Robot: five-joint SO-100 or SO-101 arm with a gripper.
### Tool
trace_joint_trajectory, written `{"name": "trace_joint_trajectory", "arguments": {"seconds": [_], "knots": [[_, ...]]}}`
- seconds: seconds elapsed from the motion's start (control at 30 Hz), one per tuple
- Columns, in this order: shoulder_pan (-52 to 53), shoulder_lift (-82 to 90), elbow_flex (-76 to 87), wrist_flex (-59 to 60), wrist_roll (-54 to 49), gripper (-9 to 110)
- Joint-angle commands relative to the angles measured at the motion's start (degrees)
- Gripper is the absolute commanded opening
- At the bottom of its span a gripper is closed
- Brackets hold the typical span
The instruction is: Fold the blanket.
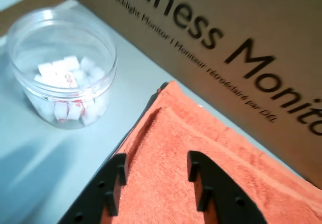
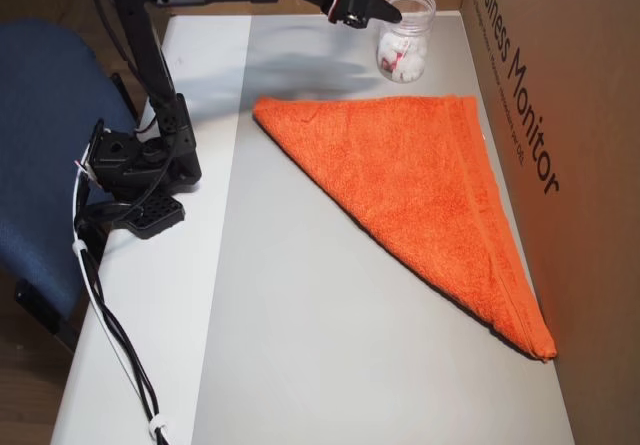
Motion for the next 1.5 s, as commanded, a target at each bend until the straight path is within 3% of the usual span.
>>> {"name": "trace_joint_trajectory", "arguments": {"seconds": [0.0, 0.13, 0.53, 0.7, 0.9, 1.13, 1.47], "knots": [[-0.26, 6.42, 1.14, 0.26, 0.35, 11], [-0.26, 9.84, 2.46, 3.87, 0.35, 11], [-1.93, 20.83, -0.53, 38.5, 2.99, 9], [-3.25, 27.42, 4.04, 46.49, 3.87, 16], [-7.38, 34.89, 11.69, 49.22, 3.6, 19], [-12.13, 43.86, 23.55, 48.78, -4.31, 19], [-16.08, 49.57, 34.98, 48.25, -4.75, 19]]}}
